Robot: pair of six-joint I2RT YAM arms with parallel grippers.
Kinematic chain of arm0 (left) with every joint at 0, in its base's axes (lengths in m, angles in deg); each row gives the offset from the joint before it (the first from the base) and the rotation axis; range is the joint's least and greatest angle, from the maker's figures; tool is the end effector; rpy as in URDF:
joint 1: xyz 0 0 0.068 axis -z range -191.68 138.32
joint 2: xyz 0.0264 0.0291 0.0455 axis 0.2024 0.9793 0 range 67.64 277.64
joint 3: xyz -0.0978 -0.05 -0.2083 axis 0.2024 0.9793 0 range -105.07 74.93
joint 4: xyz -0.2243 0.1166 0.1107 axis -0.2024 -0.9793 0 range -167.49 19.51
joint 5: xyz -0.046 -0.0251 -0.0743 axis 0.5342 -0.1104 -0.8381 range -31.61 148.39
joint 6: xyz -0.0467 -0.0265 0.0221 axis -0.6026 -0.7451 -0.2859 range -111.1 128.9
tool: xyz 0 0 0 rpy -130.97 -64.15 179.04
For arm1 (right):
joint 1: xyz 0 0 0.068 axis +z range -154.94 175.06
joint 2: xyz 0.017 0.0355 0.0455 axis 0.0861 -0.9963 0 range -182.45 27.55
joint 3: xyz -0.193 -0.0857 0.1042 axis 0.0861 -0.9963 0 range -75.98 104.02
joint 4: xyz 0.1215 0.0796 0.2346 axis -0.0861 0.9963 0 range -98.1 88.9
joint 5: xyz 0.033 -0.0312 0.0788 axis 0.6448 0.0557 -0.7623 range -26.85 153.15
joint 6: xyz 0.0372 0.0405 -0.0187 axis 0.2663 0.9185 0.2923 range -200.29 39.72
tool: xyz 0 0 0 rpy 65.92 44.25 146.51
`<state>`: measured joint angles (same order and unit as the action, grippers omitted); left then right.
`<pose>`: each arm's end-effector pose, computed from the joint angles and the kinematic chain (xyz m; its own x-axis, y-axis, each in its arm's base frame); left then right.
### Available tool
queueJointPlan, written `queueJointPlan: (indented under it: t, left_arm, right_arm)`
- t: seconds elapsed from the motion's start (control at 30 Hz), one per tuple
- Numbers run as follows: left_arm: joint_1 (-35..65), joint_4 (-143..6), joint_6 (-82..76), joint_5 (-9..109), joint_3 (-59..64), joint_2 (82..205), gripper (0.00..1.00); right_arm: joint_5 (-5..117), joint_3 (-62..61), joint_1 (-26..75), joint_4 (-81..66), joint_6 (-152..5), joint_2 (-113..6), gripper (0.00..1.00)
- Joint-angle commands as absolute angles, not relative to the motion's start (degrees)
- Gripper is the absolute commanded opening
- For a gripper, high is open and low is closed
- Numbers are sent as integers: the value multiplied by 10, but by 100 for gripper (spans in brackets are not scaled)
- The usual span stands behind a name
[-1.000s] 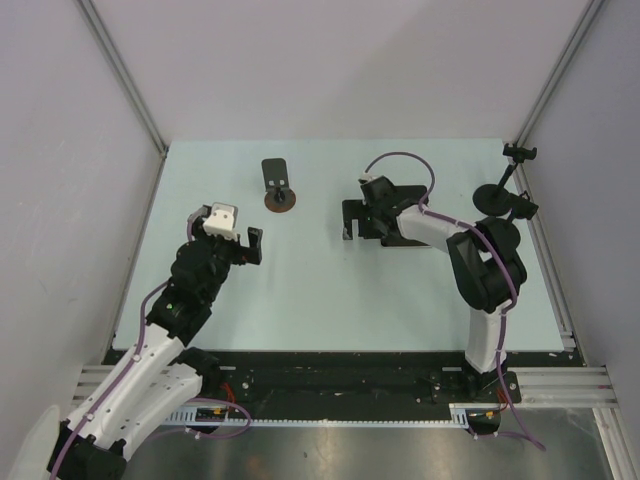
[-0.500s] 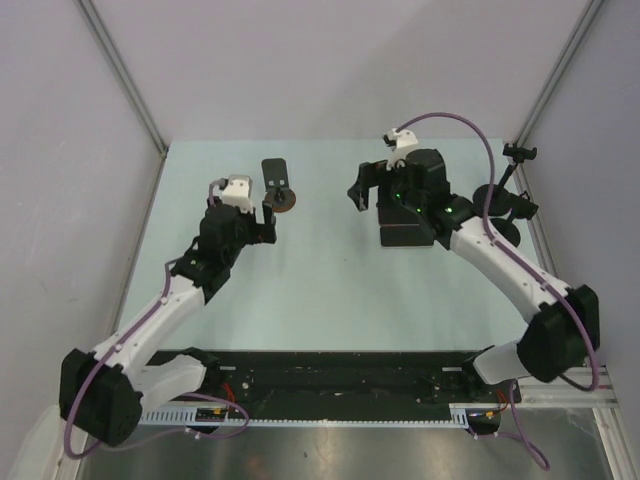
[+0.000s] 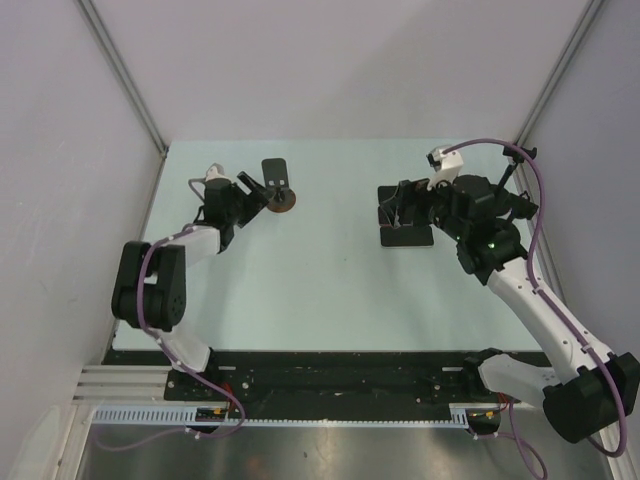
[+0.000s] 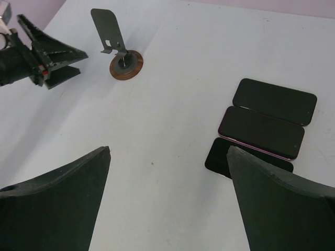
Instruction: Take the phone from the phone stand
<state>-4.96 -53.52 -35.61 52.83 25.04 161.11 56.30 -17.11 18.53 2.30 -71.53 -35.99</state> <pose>0.3637 -0.0469 0.1504 -0.4592 -0.6485 -0.6071 -0.1676 0.7344 -0.6577 0.2690 0.1223 0.3238 -0.3120 0.0293 -0.9496 -0.4588 0.8706 0.1776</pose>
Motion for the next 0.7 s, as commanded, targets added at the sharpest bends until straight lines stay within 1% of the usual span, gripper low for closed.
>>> queueJointPlan:
  t: [0.0, 0.03, 0.17, 0.23, 0.27, 0.33, 0.43, 0.67]
  left_arm:
    - [-50, -421, -487, 490, 198, 1669, 82]
    - [-50, -415, -495, 492, 196, 1692, 79]
    - [-52, -376, -539, 507, 182, 1735, 63]
    - [-52, -360, -553, 514, 179, 1749, 58]
    - [-52, -358, -564, 514, 175, 1763, 53]
    - [-52, -351, -575, 519, 171, 1776, 47]
    - [-52, -340, -585, 528, 167, 1793, 42]
    - [-56, -309, -615, 538, 164, 1824, 38]
  right_arm:
    - [541, -182, 180, 25, -717, -330, 100]
    - [539, -184, 180, 26, -716, -327, 100]
    - [531, -188, 177, 27, -718, -324, 100]
    - [530, -190, 176, 29, -720, -324, 100]
    - [530, -190, 176, 29, -722, -324, 100]
    - [530, -191, 175, 29, -724, -325, 100]
    - [528, -192, 174, 27, -726, -327, 100]
    - [523, -194, 174, 27, -728, -332, 100]
